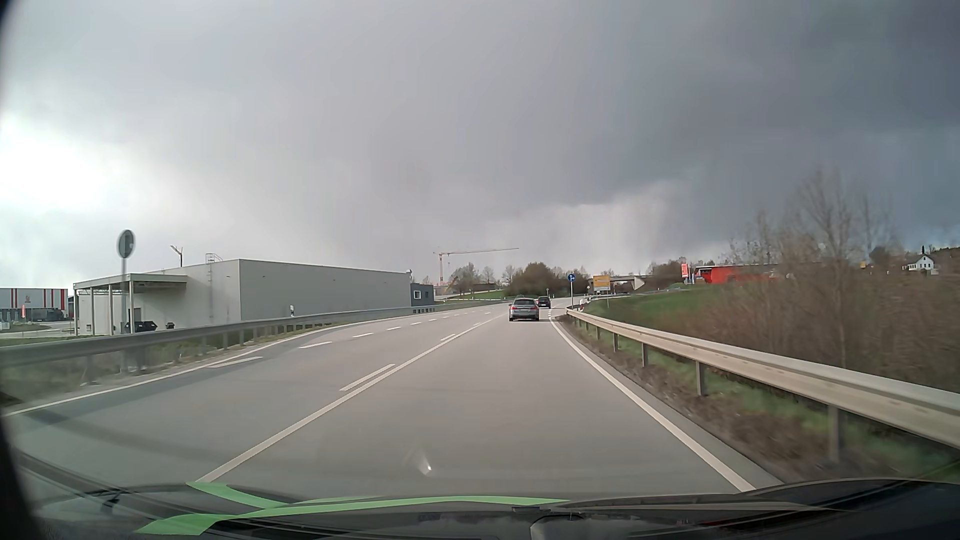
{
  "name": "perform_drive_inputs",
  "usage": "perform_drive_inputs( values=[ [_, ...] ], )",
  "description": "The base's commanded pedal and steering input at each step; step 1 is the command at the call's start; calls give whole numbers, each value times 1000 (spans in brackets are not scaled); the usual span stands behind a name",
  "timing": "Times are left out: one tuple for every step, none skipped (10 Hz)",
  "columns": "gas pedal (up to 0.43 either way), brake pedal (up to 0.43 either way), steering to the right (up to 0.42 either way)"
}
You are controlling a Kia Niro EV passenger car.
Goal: Follow the waypoints while adhering to traffic rules and regulations
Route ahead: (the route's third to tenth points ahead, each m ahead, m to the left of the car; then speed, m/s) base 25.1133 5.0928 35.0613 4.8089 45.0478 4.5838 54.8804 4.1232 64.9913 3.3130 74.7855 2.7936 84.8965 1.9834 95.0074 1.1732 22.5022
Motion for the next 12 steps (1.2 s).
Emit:
perform_drive_inputs(
  values=[
    [177, 0, 3],
    [177, 0, 3],
    [177, 0, 3],
    [177, 0, 3],
    [177, 0, 3],
    [169, 0, 3],
    [169, 0, 3],
    [169, 0, 3],
    [169, 0, 3],
    [169, 0, 3],
    [169, 0, 3],
    [169, 0, 3]
  ],
)
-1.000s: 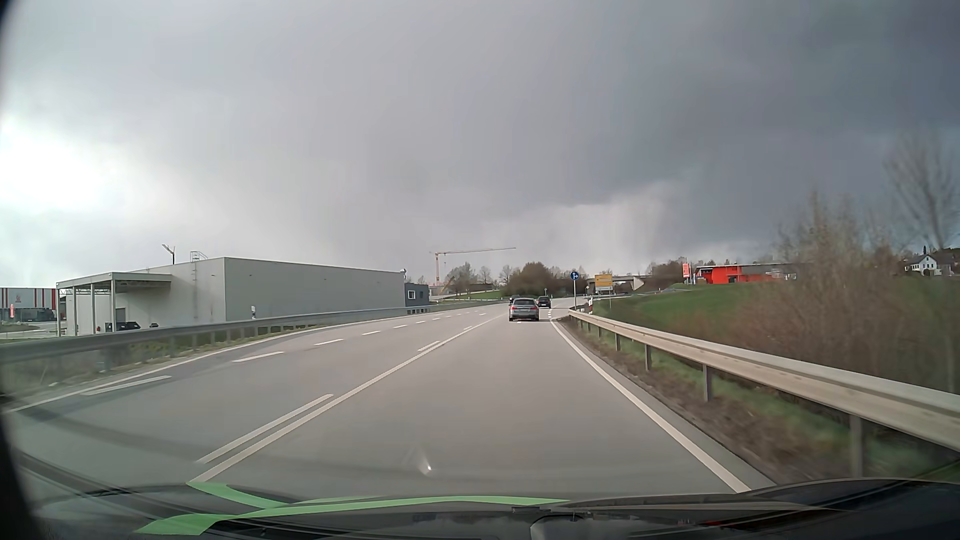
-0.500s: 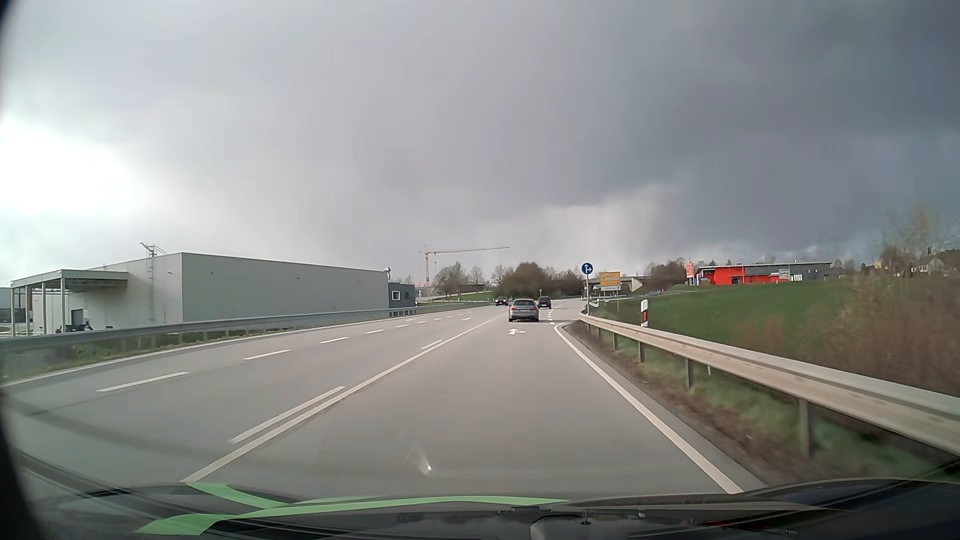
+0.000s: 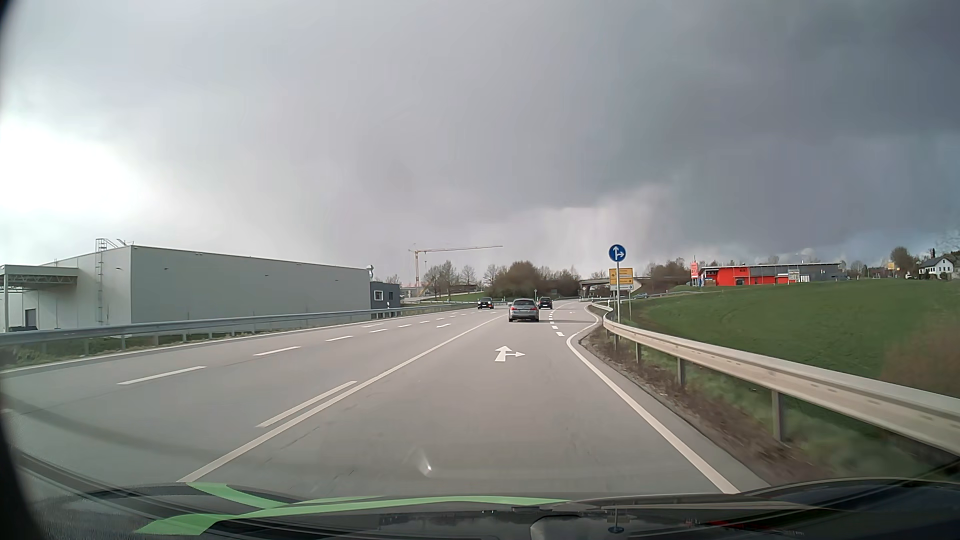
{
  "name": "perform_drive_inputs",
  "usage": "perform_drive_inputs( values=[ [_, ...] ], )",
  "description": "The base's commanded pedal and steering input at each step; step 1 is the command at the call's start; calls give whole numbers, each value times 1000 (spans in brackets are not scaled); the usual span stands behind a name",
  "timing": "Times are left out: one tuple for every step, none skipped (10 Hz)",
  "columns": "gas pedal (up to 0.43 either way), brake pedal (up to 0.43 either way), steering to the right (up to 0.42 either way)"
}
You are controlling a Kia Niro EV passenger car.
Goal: Follow the waypoints while adhering to traffic rules and regulations
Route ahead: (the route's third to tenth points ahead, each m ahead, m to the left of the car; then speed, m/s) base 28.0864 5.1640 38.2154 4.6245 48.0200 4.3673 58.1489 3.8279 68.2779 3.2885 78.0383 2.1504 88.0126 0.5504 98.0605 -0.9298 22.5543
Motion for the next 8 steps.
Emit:
perform_drive_inputs(
  values=[
    [169, 0, 3],
    [169, 0, 3],
    [169, 0, 3],
    [169, 0, 3],
    [169, 0, 3],
    [169, 0, 3],
    [169, 0, 3],
    [169, 0, 3]
  ],
)
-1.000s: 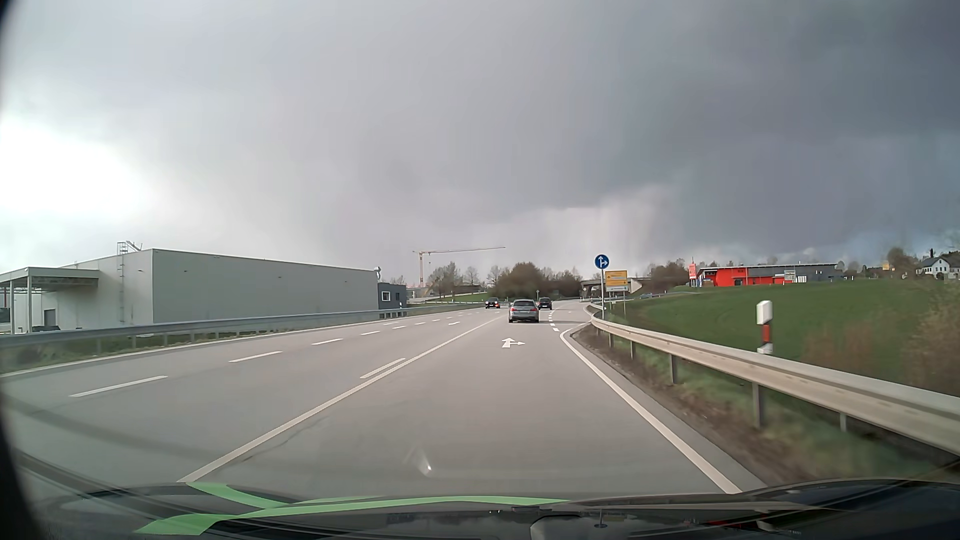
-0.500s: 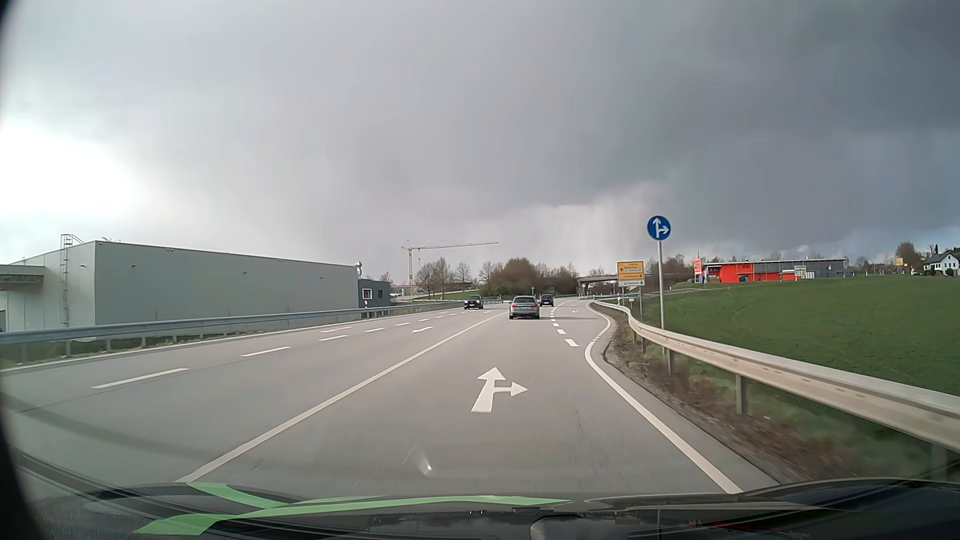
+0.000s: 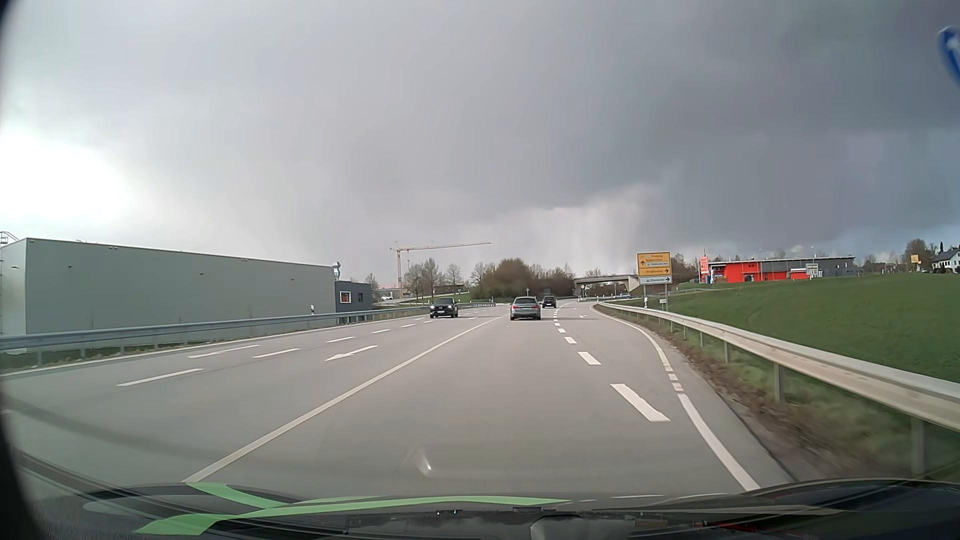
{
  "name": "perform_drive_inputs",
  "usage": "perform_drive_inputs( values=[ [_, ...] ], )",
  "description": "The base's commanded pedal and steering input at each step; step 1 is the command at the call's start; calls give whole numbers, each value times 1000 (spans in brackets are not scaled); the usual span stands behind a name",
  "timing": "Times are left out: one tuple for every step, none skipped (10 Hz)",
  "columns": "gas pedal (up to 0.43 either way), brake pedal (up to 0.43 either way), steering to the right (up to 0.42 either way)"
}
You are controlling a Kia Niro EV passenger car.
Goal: Follow the waypoints while adhering to traffic rules and regulations
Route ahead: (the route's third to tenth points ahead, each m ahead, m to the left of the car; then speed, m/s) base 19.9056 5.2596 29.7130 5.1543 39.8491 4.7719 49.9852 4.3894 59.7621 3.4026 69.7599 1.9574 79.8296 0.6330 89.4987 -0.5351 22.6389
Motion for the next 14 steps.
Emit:
perform_drive_inputs(
  values=[
    [169, 0, 3],
    [169, 0, 3],
    [169, 0, 3],
    [169, 0, 3],
    [169, 0, 3],
    [169, 0, 3],
    [169, 0, 4],
    [169, 0, 4],
    [169, 0, 4],
    [169, 0, 4],
    [169, 0, 5],
    [169, 0, 5],
    [169, 0, 5],
    [169, 0, 6]
  ],
)
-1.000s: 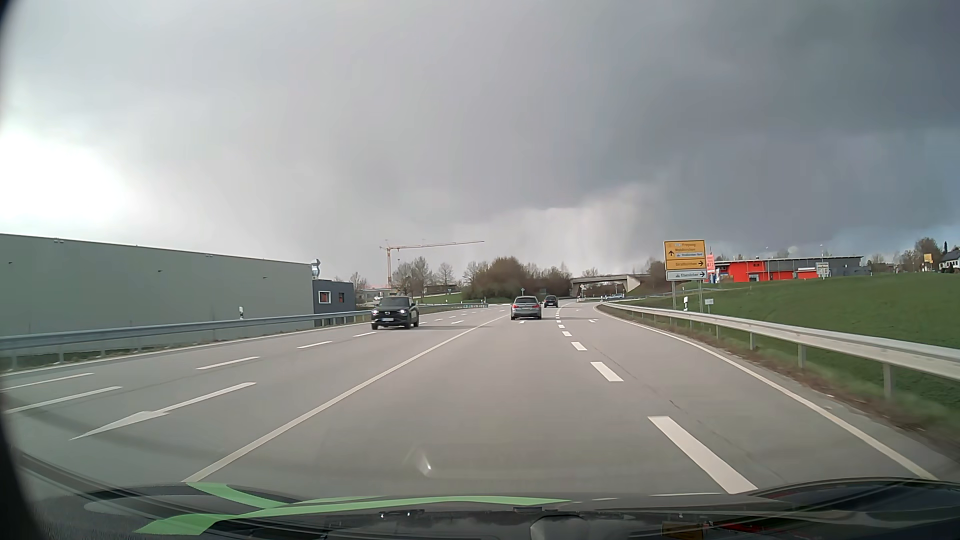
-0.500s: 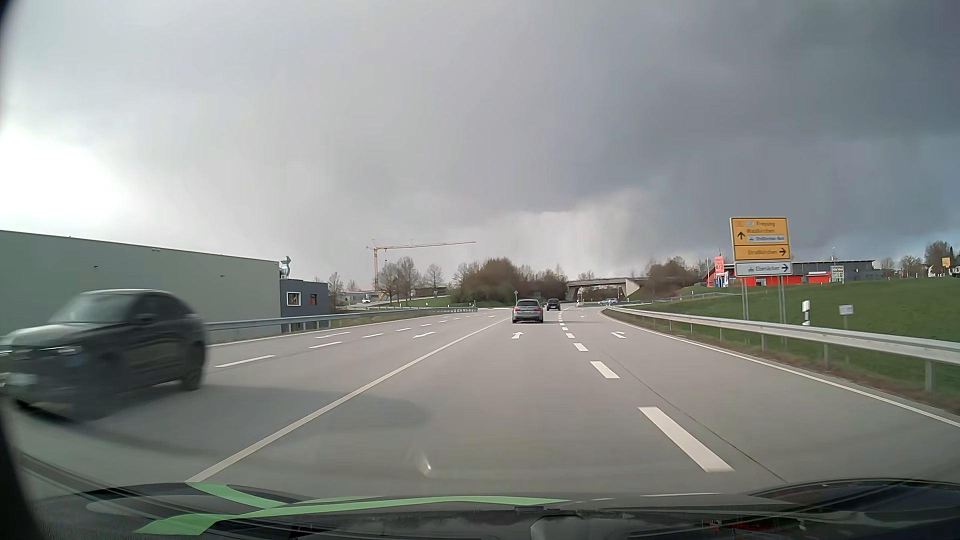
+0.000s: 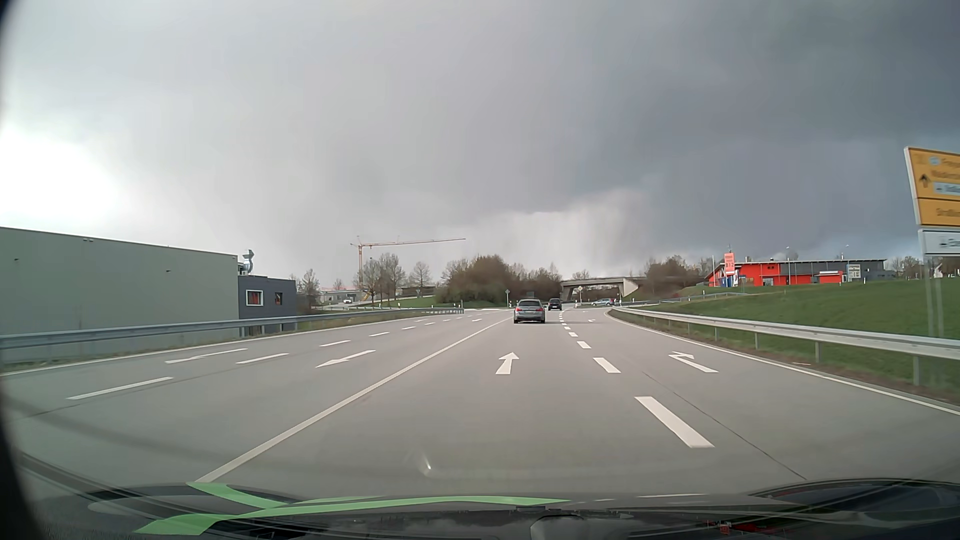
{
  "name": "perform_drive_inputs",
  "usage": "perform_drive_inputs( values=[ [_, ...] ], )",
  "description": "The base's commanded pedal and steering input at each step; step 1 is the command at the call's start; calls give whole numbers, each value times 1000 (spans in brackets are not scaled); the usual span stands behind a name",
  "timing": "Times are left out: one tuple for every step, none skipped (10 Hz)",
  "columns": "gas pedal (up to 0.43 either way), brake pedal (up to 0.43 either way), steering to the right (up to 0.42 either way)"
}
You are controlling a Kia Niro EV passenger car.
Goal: Follow the waypoints while adhering to traffic rules and regulations
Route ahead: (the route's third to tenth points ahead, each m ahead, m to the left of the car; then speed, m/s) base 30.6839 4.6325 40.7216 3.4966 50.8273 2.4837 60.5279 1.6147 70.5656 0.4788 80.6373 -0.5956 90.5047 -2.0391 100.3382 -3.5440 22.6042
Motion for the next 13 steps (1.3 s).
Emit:
perform_drive_inputs(
  values=[
    [169, 0, 6],
    [169, 0, 6],
    [169, 0, 8],
    [169, 0, 8],
    [169, 0, 8],
    [169, 0, 8],
    [169, 0, 7],
    [169, 0, 7],
    [169, 0, 7],
    [169, 0, 7],
    [169, 0, 7],
    [169, 0, 6],
    [169, 0, 6]
  ],
)
